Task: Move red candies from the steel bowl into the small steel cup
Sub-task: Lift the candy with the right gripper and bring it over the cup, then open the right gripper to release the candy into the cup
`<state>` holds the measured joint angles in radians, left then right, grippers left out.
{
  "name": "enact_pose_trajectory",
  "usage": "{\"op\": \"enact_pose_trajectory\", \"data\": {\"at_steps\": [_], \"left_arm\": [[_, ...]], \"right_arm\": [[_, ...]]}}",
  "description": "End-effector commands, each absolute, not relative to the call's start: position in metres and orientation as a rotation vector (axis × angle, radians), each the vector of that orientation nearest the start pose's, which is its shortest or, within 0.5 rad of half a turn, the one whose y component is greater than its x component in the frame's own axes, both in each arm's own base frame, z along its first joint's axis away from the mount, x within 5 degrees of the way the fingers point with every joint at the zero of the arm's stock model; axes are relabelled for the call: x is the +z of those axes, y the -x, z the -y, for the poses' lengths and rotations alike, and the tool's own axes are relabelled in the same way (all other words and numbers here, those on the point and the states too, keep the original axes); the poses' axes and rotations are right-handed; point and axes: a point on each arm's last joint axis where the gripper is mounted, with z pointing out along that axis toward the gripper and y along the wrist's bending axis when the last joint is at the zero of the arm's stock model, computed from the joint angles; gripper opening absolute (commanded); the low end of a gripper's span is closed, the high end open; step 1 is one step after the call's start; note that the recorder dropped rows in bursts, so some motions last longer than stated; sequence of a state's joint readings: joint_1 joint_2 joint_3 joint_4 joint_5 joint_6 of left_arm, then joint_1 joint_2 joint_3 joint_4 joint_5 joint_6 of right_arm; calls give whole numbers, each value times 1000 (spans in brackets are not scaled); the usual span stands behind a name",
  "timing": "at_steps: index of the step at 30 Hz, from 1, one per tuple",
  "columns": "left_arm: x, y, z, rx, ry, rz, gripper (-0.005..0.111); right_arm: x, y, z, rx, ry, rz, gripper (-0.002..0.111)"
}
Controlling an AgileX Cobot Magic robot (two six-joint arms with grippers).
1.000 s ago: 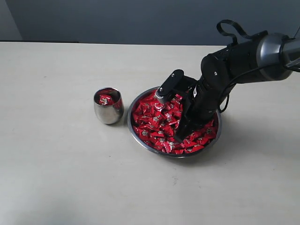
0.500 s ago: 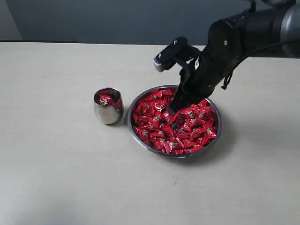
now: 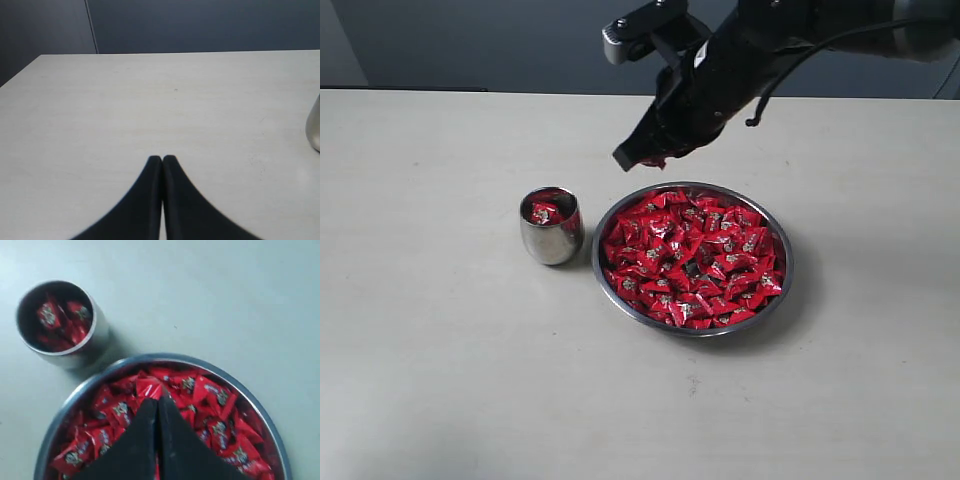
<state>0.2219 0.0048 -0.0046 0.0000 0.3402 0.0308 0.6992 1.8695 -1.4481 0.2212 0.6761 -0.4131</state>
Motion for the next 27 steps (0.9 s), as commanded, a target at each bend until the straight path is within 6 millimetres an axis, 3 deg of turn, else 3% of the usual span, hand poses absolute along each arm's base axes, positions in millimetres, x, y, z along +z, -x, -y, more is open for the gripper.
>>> {"op": "enact_pose_trajectory", "data": {"at_steps": [1,9,16,27], "left_arm": [[183,-53,-11,169,174,-1808,0],[183,-53,-11,169,174,-1808,0],[183,-53,-11,169,174,-1808,0],[183,-53,-11,169,174,-1808,0]], "right_arm": [[238,-305,-310,407,1299,-2247,-1],[225,-309,-352,436,1391,-2223,-1],[216,-317,-364,449,1409,-2240,-1],[206,-320,-366,439,1411,-2247,-1]]}}
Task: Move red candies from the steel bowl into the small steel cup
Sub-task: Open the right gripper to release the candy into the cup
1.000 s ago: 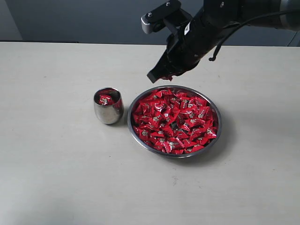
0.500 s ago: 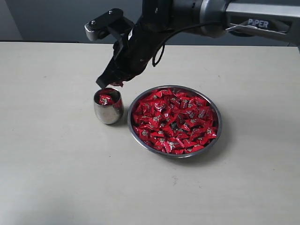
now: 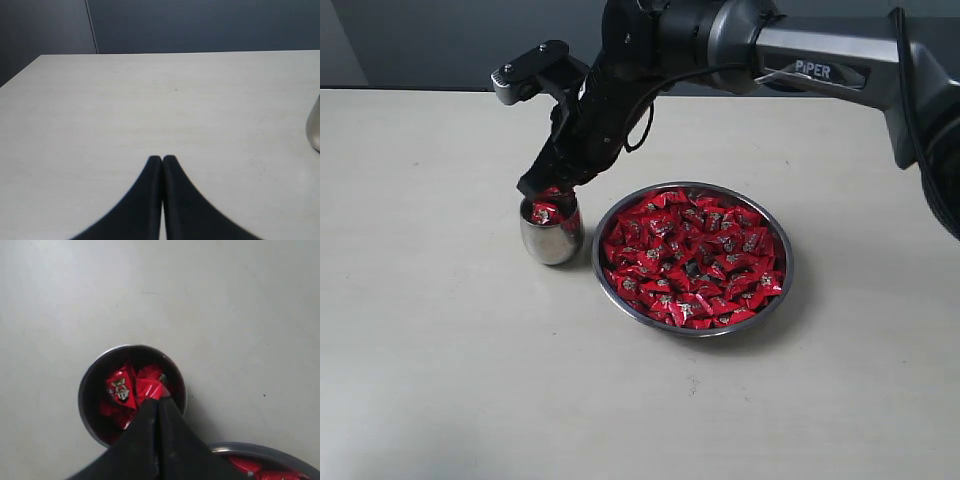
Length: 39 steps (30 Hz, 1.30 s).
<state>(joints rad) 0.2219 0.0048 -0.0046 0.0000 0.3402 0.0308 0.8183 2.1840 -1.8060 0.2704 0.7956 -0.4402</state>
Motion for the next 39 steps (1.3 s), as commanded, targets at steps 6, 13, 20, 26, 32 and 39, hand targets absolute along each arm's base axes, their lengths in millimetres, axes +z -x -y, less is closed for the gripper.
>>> {"op": "enact_pose_trajectory", "data": {"at_steps": [6,13,20,26,32,39], "left_arm": [[183,-53,-11,169,174,-1808,0],[183,-53,-11,169,174,-1808,0],[183,-53,-11,169,174,-1808,0],[183,-53,-11,169,174,-1808,0],[183,-53,-11,169,174,-1808,0],[183,-53,-11,169,174,-1808,0]], "right_arm": [[196,-321,-368,443,1411,-2266,-1],[193,-322,-369,445,1410,-2271,-1],[193,-322,-369,445,1410,-2271,-1],[193,-321,-369,445,1420,-2266,19],[193,-321,-369,452,1416,-2269,37],[215,-322,-372,467,1437,-2251,36]]}}
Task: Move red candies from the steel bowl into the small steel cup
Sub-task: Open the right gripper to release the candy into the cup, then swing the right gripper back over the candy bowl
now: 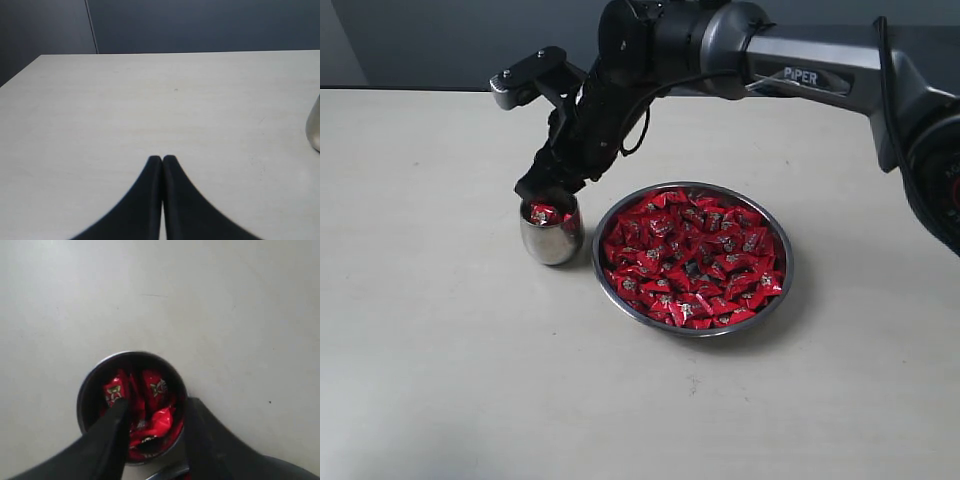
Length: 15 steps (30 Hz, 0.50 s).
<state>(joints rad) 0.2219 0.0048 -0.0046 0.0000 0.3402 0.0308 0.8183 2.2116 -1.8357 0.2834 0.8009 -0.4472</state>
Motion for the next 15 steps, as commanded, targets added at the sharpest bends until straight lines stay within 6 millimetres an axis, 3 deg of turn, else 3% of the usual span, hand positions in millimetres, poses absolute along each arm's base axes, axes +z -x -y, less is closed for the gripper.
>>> {"op": "enact_pose_trajectory", "data": {"at_steps": [1,7,10,15], "left_arm": [[183,-53,-11,169,174,-1808,0],[183,-53,-11,169,174,-1808,0],[183,-53,-11,169,174,-1808,0],[183,-53,-11,169,174,-1808,0]], "right_arm": [[223,-323,-371,457,1443,-2237,36],[263,-338,-349,333,1311,-2233,36],[273,-354,-324,319,1232,-2284,36],[277,-374,-283,455,1084,-2398,36]]}}
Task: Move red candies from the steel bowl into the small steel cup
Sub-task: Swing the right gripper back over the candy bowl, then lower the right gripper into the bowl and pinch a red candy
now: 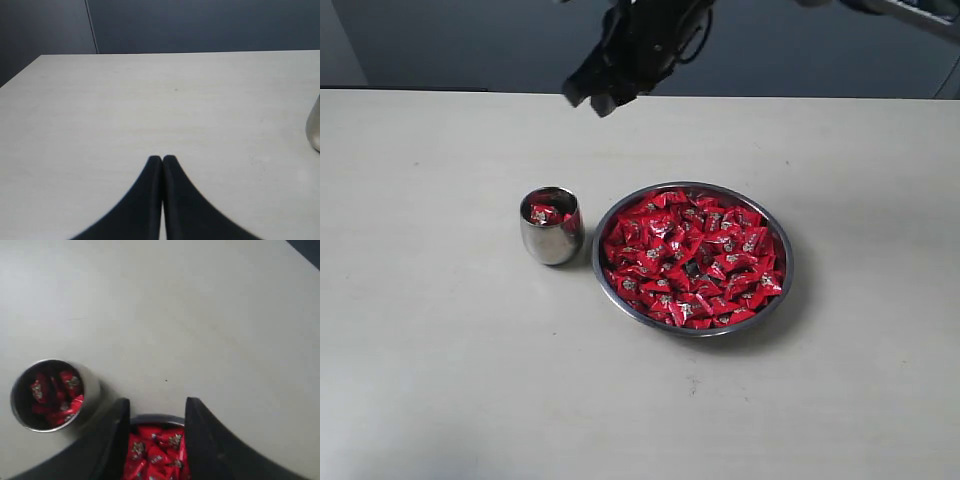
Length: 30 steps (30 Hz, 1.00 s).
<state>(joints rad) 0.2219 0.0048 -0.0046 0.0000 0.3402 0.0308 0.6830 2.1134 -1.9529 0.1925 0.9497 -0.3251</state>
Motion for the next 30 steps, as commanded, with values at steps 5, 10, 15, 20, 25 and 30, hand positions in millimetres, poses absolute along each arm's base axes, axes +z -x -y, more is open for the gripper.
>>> {"op": "enact_pose_trajectory", "data": {"at_steps": [5,10,15,20,25,30], "left_arm": [[183,-53,-11,169,174,-1808,0],[183,-53,-11,169,174,-1808,0],[183,-53,-11,169,174,-1808,0],[183,-53,-11,169,174,-1808,0],[183,-53,-11,169,174,-1808,0],[183,-53,-11,169,174,-1808,0]], "right_arm": [[257,-370,-253,457,1016,-2462,36],[229,-351,-231,392,955,-2473,36],[203,-334,-217,370,915,-2523,36],[187,-321,-223,401,946,-2591,36],[182,-321,-230,404,944,-2573,36],[173,-324,-230,370,964,-2571,36]]}}
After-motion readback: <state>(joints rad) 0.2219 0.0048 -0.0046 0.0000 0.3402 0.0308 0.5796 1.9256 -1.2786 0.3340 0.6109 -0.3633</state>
